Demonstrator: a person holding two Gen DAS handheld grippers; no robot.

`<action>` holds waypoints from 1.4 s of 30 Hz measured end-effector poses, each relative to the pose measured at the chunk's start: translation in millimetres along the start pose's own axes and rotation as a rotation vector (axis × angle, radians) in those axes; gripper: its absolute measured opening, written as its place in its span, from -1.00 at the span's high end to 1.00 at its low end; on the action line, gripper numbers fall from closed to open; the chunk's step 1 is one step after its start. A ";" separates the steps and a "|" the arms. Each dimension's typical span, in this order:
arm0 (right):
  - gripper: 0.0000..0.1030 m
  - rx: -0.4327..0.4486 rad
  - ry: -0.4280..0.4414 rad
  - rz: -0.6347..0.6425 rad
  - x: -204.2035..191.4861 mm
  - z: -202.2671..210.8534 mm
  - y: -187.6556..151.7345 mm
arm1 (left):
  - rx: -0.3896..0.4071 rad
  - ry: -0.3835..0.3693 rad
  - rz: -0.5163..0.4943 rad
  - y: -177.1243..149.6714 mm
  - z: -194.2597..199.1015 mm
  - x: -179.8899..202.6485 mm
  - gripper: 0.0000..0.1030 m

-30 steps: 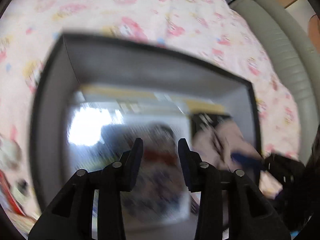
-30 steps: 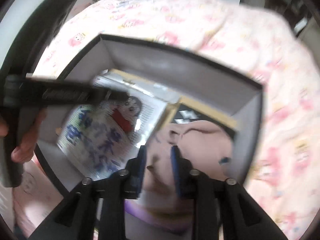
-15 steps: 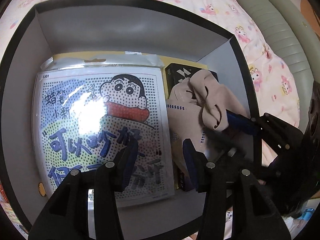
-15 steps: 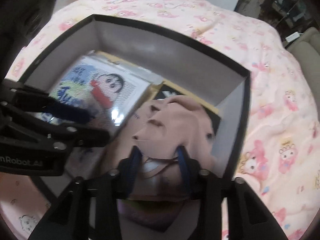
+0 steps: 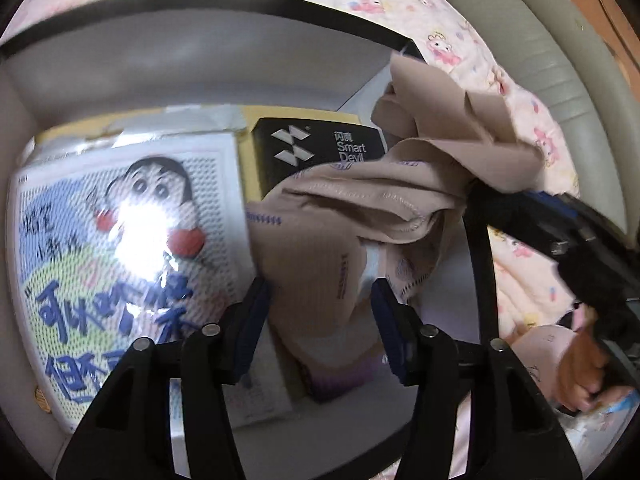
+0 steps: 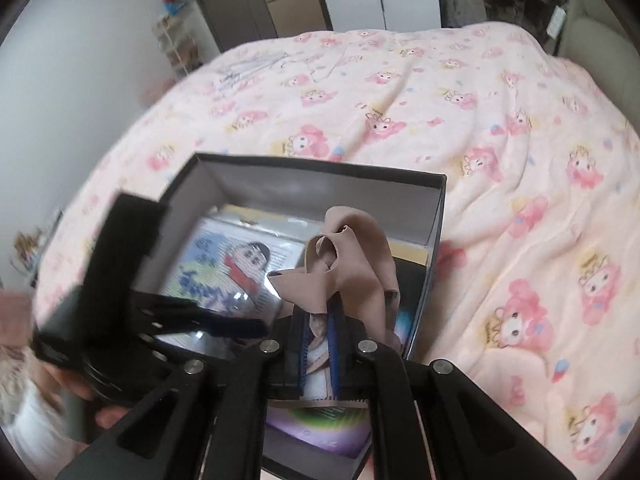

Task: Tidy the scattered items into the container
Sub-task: 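Lift the beige fabric above the container with the right gripper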

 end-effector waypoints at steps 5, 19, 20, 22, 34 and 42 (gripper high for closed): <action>0.88 0.097 0.100 -0.022 -12.3 23.1 15.8 | 0.083 0.058 -0.073 -2.8 23.8 8.1 1.00; 0.88 0.195 0.332 -0.055 -51.8 60.0 65.7 | 0.175 -0.107 0.076 16.5 46.8 -10.4 -0.55; 0.88 0.202 0.325 -0.048 -54.1 60.6 64.2 | 0.180 -0.108 0.103 18.0 46.2 -15.9 -0.56; 0.88 0.195 0.338 -0.042 -56.4 58.8 57.1 | 0.200 -0.099 0.157 19.9 48.7 -28.5 -0.56; 0.88 0.166 0.358 -0.073 -42.2 52.7 39.3 | 0.312 -0.060 0.091 16.9 82.1 -39.3 0.67; 0.88 -0.042 -0.058 -0.040 -0.1 -15.4 31.1 | 0.224 0.238 -0.039 74.9 88.0 -52.6 0.71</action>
Point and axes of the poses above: each gripper's, at about its wrist camera, not at the fingertips, and z roughly against the way its jaws point, x to its right, y to its top, the point moved 7 cm from there along -z, roughly the way its jaws point, and after that the axes turned 8 degrees about -y, right-handed, at the moved point
